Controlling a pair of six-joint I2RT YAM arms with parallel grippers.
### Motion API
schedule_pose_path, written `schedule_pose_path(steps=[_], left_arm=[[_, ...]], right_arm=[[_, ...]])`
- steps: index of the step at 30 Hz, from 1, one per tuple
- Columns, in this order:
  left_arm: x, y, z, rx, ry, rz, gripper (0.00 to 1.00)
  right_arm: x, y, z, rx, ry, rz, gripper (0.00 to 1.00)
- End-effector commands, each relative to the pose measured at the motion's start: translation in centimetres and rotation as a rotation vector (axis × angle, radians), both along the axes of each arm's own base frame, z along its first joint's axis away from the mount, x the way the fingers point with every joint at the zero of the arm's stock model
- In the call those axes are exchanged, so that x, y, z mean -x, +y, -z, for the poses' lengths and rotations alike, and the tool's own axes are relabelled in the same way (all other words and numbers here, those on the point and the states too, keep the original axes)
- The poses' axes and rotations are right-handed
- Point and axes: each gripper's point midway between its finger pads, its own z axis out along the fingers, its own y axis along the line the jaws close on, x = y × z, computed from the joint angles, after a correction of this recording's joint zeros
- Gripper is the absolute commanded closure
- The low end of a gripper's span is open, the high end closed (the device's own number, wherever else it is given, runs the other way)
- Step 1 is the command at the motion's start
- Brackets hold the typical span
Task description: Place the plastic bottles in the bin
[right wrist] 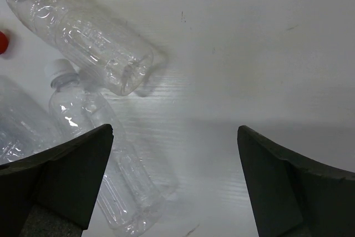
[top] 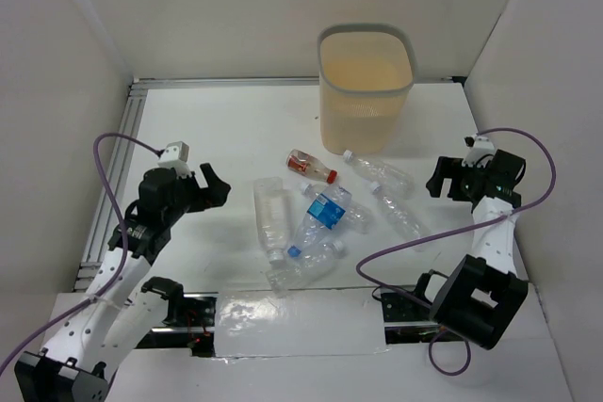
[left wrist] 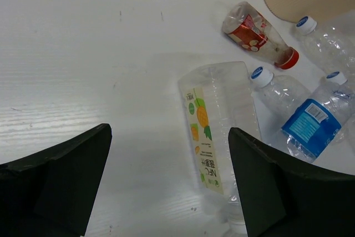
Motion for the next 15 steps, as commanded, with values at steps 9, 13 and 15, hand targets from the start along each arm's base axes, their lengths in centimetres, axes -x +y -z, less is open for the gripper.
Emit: schedule_pose_path(steps=[9,13,15], left_arm=[[-0.5,-2.8,-0.5,0.018,-0.012,0.122,0.01],[-0.3,-3.6,-0.7,0.040,-0.001,0.144,0.01],[-0.4,-4.1,-0.6,0.042,0.011,0.163,0.01]], right_arm=[[-0.4,-0.4,-1.8,0.079,-0.041,-0.078,0.00],[-0.5,-0.7,-2.3,0.101,-0.042,-0.078,0.00],[-0.5,-0.8,-2.3,0.117,-0.044,-0.091,0.00]])
